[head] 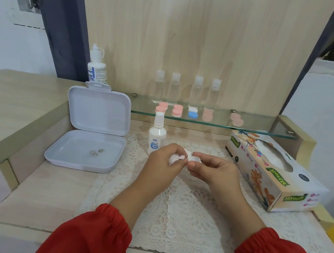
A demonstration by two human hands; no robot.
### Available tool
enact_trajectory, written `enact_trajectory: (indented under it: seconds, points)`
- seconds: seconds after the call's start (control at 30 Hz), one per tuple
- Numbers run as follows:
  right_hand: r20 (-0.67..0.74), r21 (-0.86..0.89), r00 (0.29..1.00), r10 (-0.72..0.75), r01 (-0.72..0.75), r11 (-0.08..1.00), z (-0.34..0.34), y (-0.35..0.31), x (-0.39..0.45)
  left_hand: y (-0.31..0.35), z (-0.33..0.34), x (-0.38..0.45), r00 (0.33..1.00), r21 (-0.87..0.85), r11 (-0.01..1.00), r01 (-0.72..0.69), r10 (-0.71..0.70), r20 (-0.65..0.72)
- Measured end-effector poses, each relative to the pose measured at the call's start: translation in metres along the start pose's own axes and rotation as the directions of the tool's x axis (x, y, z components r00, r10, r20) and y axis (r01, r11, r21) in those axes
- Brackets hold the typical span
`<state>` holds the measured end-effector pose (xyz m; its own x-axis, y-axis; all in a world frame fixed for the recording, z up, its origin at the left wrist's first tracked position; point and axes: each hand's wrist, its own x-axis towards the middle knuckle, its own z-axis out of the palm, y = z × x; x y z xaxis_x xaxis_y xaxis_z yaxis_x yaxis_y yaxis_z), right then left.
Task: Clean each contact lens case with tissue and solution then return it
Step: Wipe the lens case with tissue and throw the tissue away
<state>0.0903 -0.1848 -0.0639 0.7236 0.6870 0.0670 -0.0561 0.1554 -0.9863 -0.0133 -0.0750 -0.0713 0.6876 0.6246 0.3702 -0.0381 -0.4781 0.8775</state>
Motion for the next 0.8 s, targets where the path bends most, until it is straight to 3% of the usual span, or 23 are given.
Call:
enact_trajectory:
  seconds: [0.3, 0.57, 0.67, 0.8]
  points:
    - [0.089, -0.085, 0.996, -0.025, 0.032, 0.996, 0.002, 0.0, -0.005, 0.007, -0.002, 0.001, 0.985, -0.097, 0.982, 0.163, -0.168, -0.047]
    - [0.099, -0.116, 0.994, -0.039, 0.05, 0.992, 0.006, 0.0, -0.008, 0.004, -0.001, 0.002, 0.983, -0.031, 0.985, 0.169, -0.171, -0.07]
    - [0.044, -0.099, 0.999, -0.026, 0.03, 0.995, 0.004, 0.001, -0.005, 0.005, -0.005, 0.004, 0.977, -0.181, 0.965, 0.19, -0.204, -0.061]
    - [-0.026, -0.016, 1.0, -0.003, 0.003, 1.0, 0.0, 0.001, 0.001, 0.007, -0.01, 0.009, 0.935, -0.426, 0.888, 0.172, -0.283, -0.212]
